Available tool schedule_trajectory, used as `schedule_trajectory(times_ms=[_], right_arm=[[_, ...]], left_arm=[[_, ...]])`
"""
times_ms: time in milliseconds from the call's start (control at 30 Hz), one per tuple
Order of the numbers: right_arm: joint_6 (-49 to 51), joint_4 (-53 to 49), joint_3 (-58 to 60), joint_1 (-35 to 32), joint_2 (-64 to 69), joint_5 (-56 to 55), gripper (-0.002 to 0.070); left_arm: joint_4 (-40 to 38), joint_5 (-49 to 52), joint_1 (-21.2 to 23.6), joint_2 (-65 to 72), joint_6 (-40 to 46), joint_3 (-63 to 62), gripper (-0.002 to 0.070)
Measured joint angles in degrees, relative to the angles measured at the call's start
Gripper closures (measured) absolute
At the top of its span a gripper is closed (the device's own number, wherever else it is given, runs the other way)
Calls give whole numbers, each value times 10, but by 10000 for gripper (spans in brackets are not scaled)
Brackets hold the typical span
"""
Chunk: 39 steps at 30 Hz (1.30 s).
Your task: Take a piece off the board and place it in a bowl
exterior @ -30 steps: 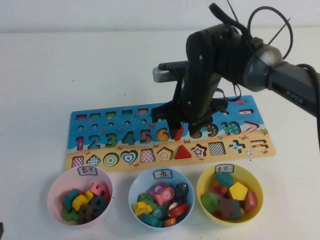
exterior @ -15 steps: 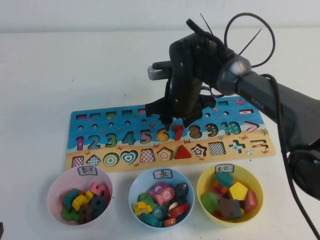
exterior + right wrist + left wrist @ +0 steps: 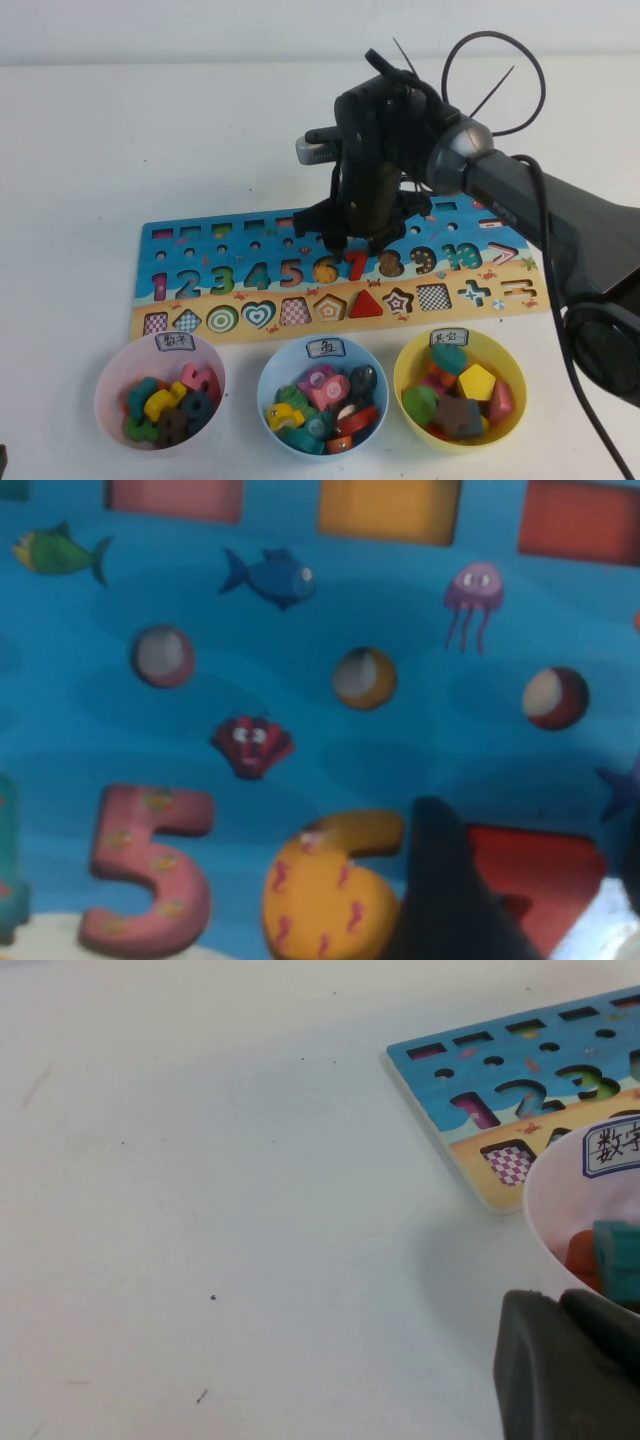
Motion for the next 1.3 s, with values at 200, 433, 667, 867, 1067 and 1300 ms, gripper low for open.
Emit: schedule_trajectory(times_ms=[200,433,667,867,1067,1300], right_arm=[[0,-1,-1,0,2,0,336],[0,-1,-2,0,3,0,377],[0,-1,-2,0,3,0,402],[0,-1,-2,0,3,0,452],[0,-5,-2,0,-2,0,452],[0,-20,-2,0,-43,1,453]], left_arm=[[0,0,0,0,0,0,675],[0,0,0,0,0,0,675],[0,0,0,0,0,0,675],[0,0,0,0,0,0,675],[0,0,0,0,0,0,675],[0,0,0,0,0,0,675]])
